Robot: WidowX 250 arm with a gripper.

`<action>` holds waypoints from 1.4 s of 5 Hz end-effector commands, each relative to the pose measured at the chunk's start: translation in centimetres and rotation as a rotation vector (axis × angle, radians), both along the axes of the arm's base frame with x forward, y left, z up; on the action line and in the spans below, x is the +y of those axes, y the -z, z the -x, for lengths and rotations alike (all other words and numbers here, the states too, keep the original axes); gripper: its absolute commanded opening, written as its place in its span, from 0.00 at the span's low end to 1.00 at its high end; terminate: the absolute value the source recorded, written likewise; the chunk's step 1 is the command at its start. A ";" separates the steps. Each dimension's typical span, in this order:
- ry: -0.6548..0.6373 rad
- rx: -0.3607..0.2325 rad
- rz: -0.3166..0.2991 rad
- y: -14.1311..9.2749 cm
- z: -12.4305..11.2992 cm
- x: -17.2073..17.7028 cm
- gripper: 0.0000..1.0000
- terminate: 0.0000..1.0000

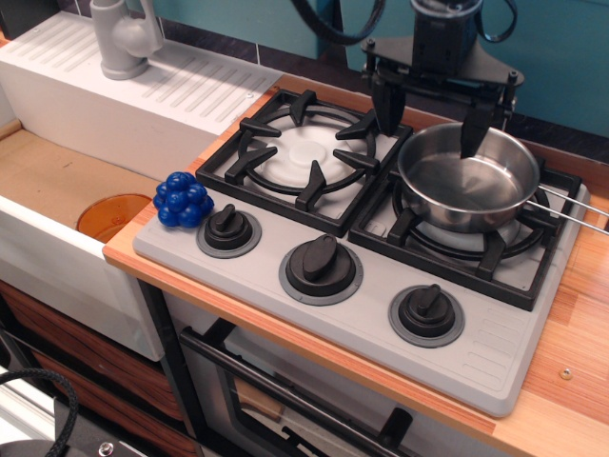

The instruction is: Put pan on stove and put blueberry in pan

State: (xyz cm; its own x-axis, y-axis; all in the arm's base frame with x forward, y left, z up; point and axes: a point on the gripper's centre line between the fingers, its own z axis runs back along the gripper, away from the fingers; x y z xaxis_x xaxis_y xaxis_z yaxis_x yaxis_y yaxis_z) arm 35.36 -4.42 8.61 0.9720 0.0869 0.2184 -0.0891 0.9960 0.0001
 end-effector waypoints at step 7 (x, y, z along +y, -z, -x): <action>-0.003 -0.071 0.051 1.4 -0.6 -0.3 0.00 0.00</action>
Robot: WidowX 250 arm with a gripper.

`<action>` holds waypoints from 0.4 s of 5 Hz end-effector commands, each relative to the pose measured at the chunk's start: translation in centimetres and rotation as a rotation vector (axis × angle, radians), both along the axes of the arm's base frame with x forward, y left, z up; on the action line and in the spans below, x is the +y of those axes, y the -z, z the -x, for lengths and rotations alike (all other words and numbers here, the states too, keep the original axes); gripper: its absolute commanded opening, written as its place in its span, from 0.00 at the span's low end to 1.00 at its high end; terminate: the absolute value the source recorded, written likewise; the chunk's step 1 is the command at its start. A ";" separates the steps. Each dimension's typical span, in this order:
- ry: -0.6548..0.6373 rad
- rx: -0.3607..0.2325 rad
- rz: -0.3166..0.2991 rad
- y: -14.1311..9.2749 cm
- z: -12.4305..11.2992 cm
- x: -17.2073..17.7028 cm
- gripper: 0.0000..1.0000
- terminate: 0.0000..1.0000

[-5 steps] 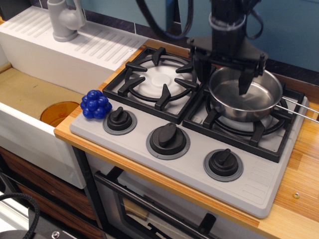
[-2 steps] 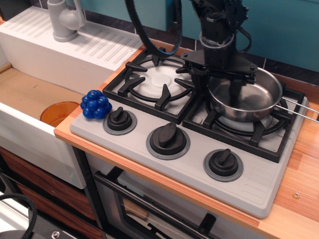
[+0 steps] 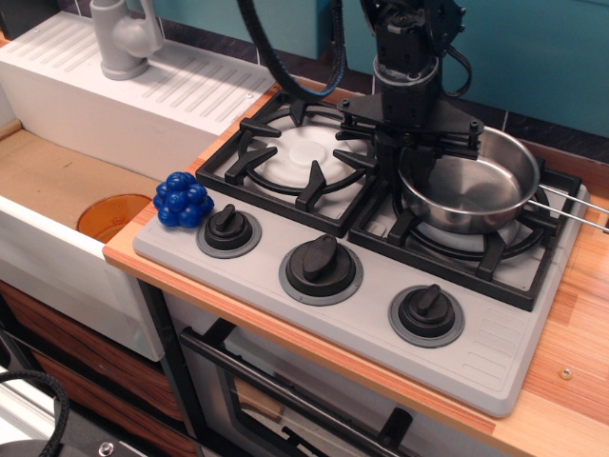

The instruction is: Put pan on stove and put blueberry in pan

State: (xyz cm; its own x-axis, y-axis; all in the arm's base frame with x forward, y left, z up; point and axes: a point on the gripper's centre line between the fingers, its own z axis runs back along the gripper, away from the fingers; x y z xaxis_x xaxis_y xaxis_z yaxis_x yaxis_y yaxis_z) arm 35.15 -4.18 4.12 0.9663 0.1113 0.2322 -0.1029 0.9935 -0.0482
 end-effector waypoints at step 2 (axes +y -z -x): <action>0.016 -0.023 -0.012 -6.6 -0.3 -0.8 0.00 0.00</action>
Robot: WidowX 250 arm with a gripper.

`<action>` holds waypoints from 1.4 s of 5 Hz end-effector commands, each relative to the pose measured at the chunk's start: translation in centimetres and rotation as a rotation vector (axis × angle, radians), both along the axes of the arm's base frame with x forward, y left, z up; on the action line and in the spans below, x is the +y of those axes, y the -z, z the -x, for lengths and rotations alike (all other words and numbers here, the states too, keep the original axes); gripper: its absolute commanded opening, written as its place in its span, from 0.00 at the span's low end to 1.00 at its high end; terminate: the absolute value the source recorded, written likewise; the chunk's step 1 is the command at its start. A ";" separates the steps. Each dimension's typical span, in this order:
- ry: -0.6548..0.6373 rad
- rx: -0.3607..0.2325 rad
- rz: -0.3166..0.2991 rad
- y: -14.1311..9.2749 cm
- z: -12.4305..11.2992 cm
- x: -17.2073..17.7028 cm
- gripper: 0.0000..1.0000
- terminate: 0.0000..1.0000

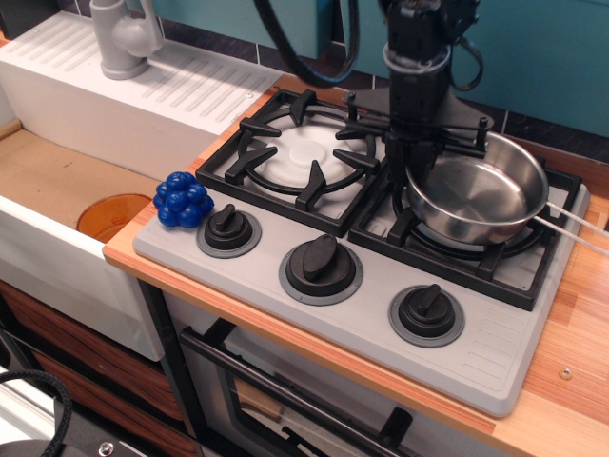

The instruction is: Put pan on stove and put blueberry in pan

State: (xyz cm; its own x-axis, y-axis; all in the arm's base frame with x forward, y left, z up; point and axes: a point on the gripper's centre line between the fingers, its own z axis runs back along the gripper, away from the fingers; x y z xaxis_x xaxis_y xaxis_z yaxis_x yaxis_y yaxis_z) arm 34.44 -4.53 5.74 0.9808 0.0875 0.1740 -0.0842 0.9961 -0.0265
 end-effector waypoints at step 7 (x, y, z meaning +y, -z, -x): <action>0.137 -0.046 -0.060 -9.1 -4.2 10.7 0.00 0.00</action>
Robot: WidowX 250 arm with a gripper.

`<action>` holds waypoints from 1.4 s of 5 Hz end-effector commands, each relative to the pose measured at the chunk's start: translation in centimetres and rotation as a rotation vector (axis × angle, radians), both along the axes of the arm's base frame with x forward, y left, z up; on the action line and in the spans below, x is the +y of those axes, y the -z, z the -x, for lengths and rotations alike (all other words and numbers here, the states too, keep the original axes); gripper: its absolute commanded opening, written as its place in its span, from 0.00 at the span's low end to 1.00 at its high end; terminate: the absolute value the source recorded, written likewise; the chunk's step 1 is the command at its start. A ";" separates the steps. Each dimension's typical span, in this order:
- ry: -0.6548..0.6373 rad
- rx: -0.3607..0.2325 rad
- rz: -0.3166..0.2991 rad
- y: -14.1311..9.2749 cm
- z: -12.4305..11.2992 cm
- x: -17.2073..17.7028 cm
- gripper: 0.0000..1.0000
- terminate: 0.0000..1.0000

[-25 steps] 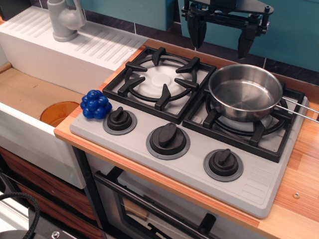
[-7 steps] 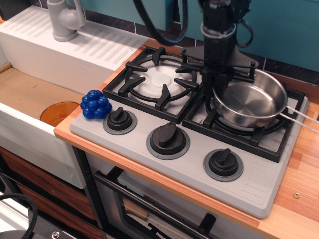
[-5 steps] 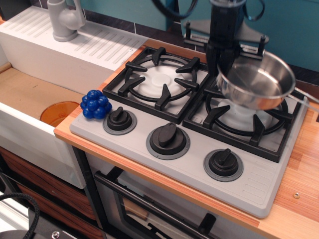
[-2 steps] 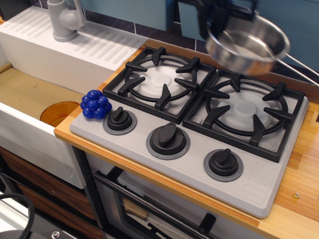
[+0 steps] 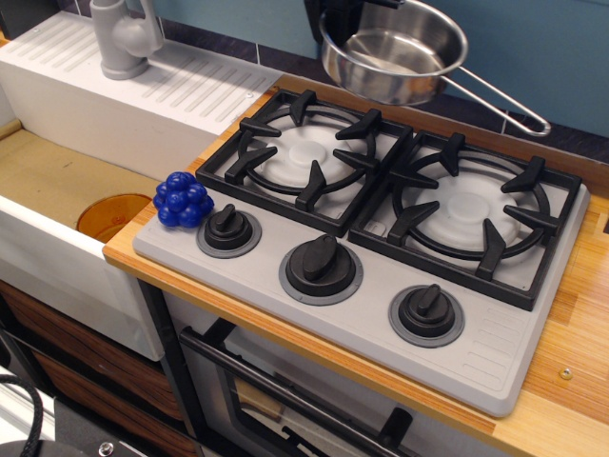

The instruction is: Put pan on stove and put blueberry in pan

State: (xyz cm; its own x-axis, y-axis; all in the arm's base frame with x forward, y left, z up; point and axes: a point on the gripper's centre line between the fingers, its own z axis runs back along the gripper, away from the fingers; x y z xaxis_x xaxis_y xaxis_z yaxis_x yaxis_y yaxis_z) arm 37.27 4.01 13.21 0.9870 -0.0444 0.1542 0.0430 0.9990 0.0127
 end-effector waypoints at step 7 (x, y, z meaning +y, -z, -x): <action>-0.026 -0.130 0.010 5.8 -0.1 6.6 1.00 0.00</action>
State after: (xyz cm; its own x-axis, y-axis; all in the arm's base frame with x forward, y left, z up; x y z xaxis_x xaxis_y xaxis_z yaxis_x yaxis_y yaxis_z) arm 36.89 10.35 6.04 0.9698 -0.0128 0.2436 0.0159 0.9998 -0.0105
